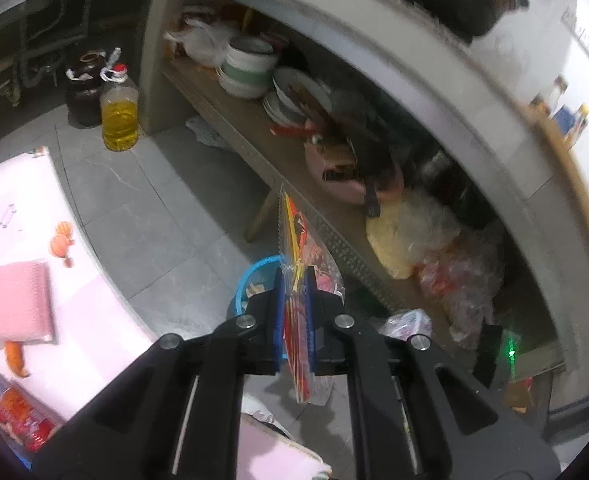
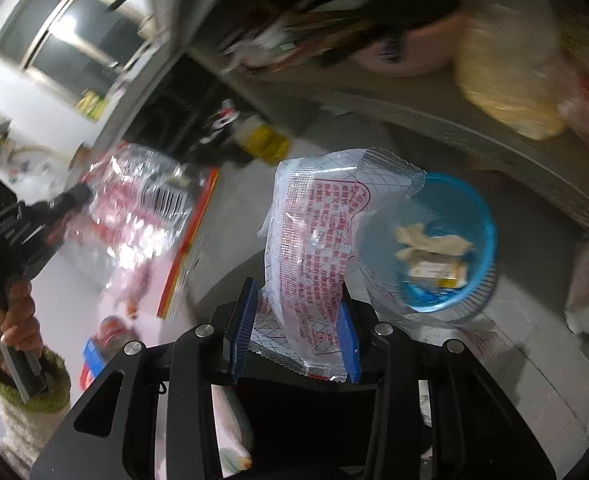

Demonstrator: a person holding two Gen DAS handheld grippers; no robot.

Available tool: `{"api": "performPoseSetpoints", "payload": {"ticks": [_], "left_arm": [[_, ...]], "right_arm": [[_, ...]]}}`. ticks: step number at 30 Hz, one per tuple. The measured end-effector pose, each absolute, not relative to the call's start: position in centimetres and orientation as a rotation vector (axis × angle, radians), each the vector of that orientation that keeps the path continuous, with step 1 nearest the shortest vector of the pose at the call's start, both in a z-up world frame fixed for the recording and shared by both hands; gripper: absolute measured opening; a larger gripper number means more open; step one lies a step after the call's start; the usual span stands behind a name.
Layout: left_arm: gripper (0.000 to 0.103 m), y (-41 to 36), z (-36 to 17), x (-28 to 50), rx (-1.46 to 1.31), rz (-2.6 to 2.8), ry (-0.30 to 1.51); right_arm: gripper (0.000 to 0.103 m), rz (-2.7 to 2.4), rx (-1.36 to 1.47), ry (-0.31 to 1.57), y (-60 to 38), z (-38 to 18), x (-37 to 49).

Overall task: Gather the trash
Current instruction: 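Carry both held bags over the blue wastebasket and open both tools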

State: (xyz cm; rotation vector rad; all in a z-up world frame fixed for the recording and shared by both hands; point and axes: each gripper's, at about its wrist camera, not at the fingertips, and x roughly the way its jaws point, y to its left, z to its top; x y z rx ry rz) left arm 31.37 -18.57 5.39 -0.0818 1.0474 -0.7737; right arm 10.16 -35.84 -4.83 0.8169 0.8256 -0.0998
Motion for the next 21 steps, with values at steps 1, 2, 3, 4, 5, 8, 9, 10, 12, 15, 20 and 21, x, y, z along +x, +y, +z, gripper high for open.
{"api": "performPoseSetpoints", "payload": {"ticks": [1, 2, 3, 4, 5, 8, 9, 10, 12, 15, 20, 21], "left_arm": [[0.007, -19.9, 4.5, 31.5, -0.062, -0.776, 1.065], [0.007, -21.1, 3.8, 31.7, -0.046, -0.777, 1.078], [0.007, -22.3, 2.9, 31.9, -0.026, -0.778, 1.094], [0.007, -23.4, 2.1, 32.1, -0.008, -0.779, 1.108], [0.007, -24.3, 1.5, 32.2, 0.005, -0.78, 1.12], [0.007, -27.8, -1.7, 32.9, 0.058, -0.779, 1.178], [0.007, -29.0, -3.0, 33.2, 0.081, -0.771, 1.196], [0.007, -29.7, -3.8, 33.4, 0.099, -0.763, 1.204], [0.007, -31.6, -6.0, 33.9, 0.146, -0.757, 1.232], [0.011, -34.0, -9.9, 35.2, 0.128, -0.755, 1.311], [0.042, -36.1, -15.2, 36.9, 0.125, -0.679, 1.385], [0.043, -36.3, -16.1, 37.1, 0.133, -0.65, 1.399]], "right_arm": [[0.037, -0.132, 0.83, 0.829, -37.0, -5.6, 9.7], [0.037, -0.151, 0.839, 0.832, -37.6, -6.0, 9.5], [0.037, -0.176, 0.854, 0.838, -38.6, -6.8, 9.2], [0.037, -0.196, 0.872, 0.844, -39.6, -7.6, 9.1], [0.037, -0.207, 0.884, 0.848, -40.2, -8.1, 8.9], [0.037, -0.24, 0.911, 0.868, -41.5, -9.9, 8.9], [0.037, -0.249, 0.918, 0.877, -41.8, -10.5, 9.0], [0.037, -0.255, 0.926, 0.884, -41.9, -10.9, 9.0], [0.037, -0.261, 0.934, 0.896, -42.1, -11.6, 9.2], [0.037, -0.274, 0.941, 0.908, -42.3, -12.4, 9.3], [0.037, -0.301, 0.953, 0.918, -43.4, -12.8, 8.8], [0.037, -0.304, 0.954, 0.921, -43.5, -12.9, 8.7]]}}
